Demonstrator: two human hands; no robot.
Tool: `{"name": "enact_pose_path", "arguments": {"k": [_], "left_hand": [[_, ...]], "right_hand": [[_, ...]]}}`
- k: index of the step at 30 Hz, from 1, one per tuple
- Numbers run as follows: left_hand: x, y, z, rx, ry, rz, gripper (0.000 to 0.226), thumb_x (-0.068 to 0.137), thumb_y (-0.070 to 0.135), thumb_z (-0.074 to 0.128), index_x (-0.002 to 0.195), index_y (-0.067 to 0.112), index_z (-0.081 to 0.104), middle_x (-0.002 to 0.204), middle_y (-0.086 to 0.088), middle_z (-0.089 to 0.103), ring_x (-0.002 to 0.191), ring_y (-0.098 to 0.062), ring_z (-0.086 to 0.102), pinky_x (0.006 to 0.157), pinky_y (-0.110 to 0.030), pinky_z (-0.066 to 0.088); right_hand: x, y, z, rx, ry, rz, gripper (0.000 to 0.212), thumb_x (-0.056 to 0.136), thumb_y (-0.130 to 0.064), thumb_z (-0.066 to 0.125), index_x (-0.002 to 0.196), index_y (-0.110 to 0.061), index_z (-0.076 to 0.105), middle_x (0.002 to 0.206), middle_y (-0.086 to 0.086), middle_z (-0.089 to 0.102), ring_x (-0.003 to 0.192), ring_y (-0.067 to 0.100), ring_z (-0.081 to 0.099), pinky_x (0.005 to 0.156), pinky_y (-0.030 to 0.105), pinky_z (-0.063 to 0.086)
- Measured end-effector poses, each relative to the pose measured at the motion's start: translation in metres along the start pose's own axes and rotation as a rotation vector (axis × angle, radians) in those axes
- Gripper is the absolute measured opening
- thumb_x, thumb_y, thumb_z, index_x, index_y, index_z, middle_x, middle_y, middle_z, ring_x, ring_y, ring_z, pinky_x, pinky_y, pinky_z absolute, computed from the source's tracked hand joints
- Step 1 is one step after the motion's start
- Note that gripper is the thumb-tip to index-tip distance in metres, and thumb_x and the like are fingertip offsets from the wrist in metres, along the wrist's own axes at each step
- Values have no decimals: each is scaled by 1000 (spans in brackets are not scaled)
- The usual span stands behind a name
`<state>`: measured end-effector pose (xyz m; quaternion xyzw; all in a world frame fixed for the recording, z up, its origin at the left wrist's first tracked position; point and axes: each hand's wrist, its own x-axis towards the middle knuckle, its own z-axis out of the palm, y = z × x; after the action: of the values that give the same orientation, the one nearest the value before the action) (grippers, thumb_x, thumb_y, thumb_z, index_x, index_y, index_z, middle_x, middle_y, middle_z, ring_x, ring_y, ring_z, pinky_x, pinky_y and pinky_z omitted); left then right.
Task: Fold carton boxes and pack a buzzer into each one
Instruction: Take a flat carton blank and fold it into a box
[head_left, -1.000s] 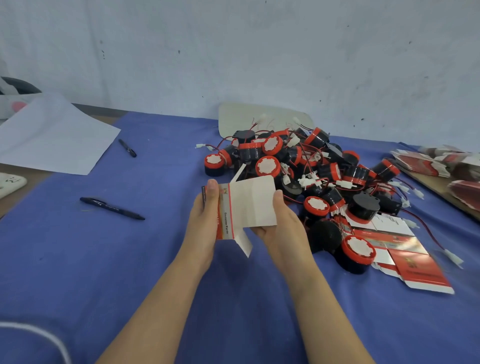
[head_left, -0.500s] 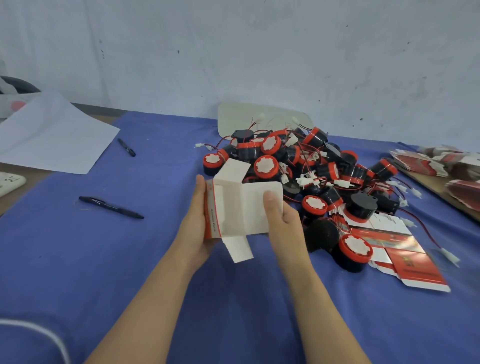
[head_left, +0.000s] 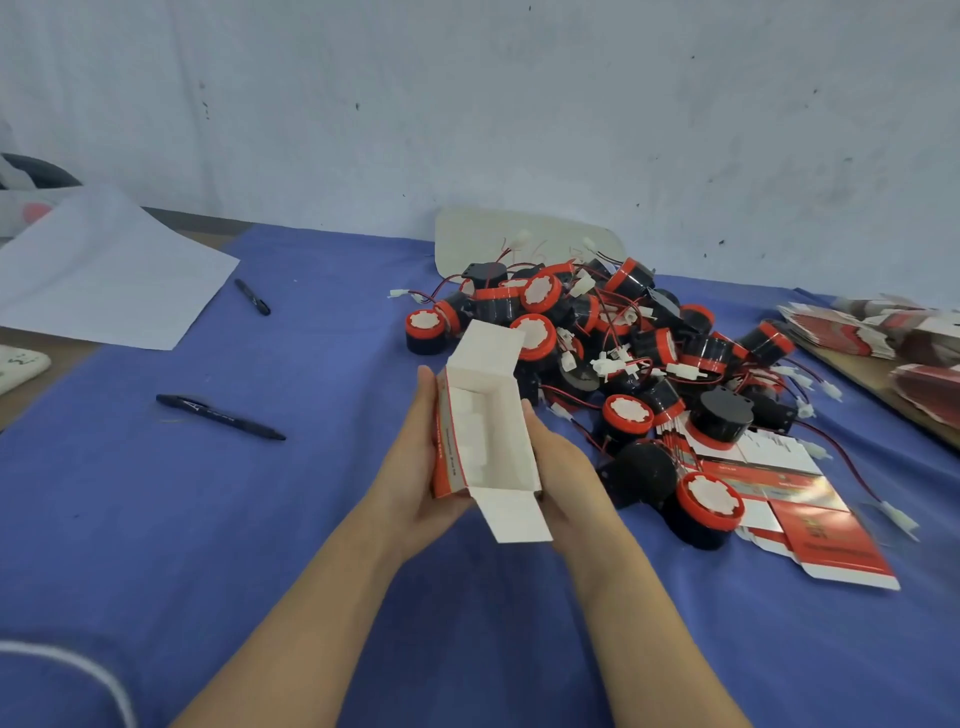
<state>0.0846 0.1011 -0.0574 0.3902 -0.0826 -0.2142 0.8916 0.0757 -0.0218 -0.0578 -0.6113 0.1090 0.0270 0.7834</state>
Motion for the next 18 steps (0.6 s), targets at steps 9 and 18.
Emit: {"name": "enact_pose_path", "arguments": {"k": [9,18], "left_hand": [[8,18,-13,-167,411,336,52,96,61,24,113,29,62,114,5,70,97,-9,67,80,-29,54],[8,9,-18,380,616,445,72,87,34,65,147,25,26,141,-1,43,119,-13,55,87,-27,53]], "right_hand": [[9,-9,-7,-611,502,-700,29,97,-18,51,125,-23,53,126,-3,50,93,1,54,79,16,44],[65,-51,10,-1217,407,-427,71,96,-13,51,152,-28,11,155,11,13,116,33,53,80,37,48]]}}
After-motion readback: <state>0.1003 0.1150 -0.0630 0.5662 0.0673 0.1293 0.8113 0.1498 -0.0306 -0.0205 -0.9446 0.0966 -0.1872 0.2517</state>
